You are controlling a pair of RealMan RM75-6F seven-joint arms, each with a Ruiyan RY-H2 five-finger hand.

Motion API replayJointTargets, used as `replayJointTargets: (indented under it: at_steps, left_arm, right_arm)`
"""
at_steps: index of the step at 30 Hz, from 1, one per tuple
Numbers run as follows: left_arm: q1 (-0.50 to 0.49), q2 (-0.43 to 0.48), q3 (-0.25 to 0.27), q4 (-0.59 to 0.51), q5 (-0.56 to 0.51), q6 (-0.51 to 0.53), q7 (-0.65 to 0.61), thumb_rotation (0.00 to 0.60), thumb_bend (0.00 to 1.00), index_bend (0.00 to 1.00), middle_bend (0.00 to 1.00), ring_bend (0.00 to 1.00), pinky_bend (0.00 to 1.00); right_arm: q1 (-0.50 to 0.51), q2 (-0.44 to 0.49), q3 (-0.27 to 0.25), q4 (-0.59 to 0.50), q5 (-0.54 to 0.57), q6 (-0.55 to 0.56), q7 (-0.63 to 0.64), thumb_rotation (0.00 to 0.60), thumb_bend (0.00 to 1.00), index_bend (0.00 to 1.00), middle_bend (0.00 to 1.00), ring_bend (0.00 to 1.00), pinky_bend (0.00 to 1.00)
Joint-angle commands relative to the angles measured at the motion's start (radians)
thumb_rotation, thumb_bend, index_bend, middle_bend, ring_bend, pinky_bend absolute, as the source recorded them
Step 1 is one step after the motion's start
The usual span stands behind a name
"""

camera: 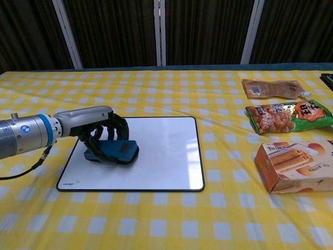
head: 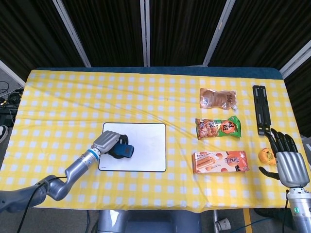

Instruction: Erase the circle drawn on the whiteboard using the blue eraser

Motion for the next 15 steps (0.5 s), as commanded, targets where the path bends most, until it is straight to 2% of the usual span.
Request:
replayJointTargets:
  at_steps: [1, 8, 15]
  left_arm:
    - [-0.011, -0.019, -0.003, -0.022, -0.001, -0.004, 0.007, 0.6, 0.31, 0.58, 0.48, 0.52, 0.53]
    - [-0.021, -0.022, -0.021, -0.054, -0.006, 0.012, 0.036, 0.6, 0.31, 0.58, 0.48, 0.52, 0.53]
    - [-0.01, 0.097, -0.058, -0.112, -0.03, 0.055, 0.071, 0.6, 0.31, 0.58, 0.48, 0.52, 0.53]
  right_arm:
    - [-0.001, 0.001, 0.0, 0.001, 0.0, 0.002, 0.002, 0.6, 0.0, 0.0, 0.0, 0.0, 0.0]
    - [-0.004, 0.004, 0.001, 0.005, 0.006, 0.002, 0.01, 0.6, 0.0, 0.0, 0.0, 0.0, 0.0]
    - [-0.003, 0.002, -0.001, 0.005, 0.002, 0.0, 0.006, 0.6, 0.0, 0.0, 0.0, 0.0, 0.0]
